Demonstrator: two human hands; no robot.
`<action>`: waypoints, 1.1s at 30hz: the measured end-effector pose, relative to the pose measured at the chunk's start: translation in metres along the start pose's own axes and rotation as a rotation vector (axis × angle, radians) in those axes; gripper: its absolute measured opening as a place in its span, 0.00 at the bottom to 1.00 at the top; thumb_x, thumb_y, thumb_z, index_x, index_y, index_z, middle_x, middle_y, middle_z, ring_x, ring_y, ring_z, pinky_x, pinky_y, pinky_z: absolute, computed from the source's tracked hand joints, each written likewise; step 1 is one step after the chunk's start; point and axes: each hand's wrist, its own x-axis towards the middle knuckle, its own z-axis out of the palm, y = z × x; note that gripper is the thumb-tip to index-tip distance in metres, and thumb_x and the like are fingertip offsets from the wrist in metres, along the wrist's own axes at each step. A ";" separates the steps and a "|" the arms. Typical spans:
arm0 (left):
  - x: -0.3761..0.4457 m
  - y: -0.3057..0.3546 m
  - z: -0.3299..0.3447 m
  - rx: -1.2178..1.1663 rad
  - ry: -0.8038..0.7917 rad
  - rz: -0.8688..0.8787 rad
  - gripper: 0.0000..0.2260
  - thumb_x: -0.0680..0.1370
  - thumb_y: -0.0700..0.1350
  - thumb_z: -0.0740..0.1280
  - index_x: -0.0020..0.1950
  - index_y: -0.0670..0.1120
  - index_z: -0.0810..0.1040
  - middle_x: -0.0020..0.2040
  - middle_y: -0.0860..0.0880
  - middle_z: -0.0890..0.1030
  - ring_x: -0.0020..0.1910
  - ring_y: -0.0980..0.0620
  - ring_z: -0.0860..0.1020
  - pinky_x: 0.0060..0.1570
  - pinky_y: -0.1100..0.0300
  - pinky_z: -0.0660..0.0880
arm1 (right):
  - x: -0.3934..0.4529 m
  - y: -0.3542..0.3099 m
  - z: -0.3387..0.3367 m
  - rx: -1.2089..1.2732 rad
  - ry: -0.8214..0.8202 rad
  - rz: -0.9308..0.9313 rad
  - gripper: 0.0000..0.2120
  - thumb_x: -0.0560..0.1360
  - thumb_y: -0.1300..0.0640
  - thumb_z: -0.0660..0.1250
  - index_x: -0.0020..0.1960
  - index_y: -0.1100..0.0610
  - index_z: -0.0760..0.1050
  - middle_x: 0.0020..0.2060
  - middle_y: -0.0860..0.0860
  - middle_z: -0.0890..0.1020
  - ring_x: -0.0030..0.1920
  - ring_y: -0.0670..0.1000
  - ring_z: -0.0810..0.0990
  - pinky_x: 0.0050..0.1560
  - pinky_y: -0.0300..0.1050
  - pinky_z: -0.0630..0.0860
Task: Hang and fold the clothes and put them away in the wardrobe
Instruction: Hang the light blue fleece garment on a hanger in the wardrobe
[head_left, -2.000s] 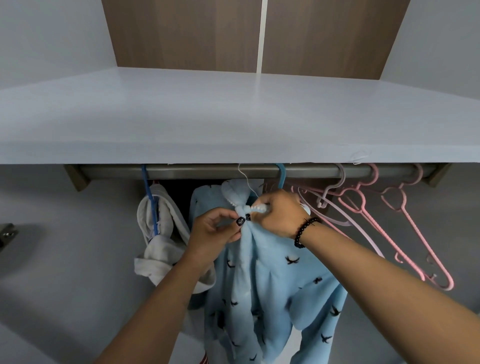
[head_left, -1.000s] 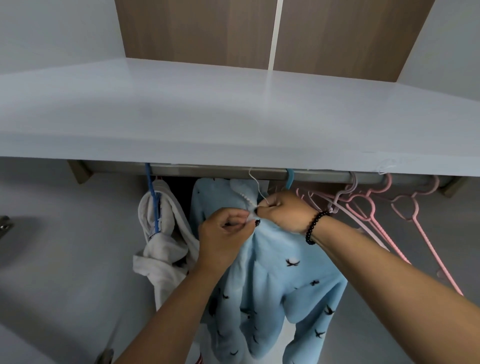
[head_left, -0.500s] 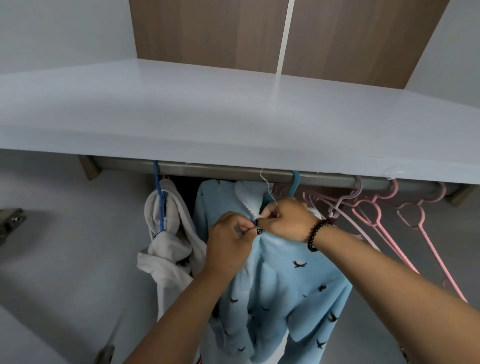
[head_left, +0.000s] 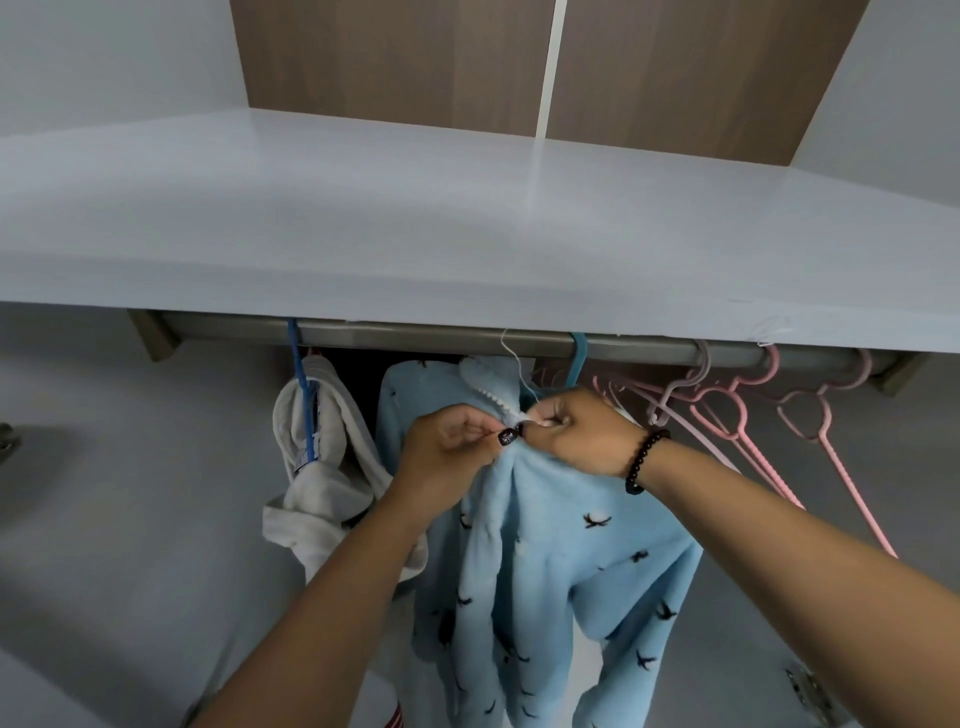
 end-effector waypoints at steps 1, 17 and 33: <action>0.000 0.002 0.000 -0.042 -0.018 -0.031 0.08 0.72 0.33 0.73 0.39 0.46 0.81 0.34 0.53 0.83 0.37 0.58 0.80 0.39 0.64 0.78 | -0.001 0.002 0.002 0.015 0.009 -0.006 0.16 0.75 0.53 0.65 0.30 0.56 0.71 0.26 0.45 0.69 0.26 0.41 0.66 0.36 0.34 0.60; 0.002 0.004 -0.004 -0.277 -0.143 -0.341 0.06 0.75 0.33 0.69 0.43 0.42 0.83 0.39 0.48 0.85 0.42 0.55 0.83 0.44 0.64 0.79 | -0.008 0.001 0.003 -0.189 -0.004 -0.139 0.14 0.78 0.56 0.59 0.36 0.61 0.68 0.26 0.45 0.67 0.29 0.40 0.69 0.47 0.42 0.59; 0.002 0.007 -0.010 -0.493 -0.177 -0.782 0.06 0.75 0.34 0.68 0.39 0.40 0.81 0.31 0.49 0.80 0.29 0.58 0.78 0.33 0.68 0.77 | -0.014 0.009 0.016 -0.622 0.191 -0.507 0.14 0.70 0.49 0.54 0.33 0.55 0.70 0.30 0.43 0.69 0.38 0.48 0.69 0.44 0.45 0.53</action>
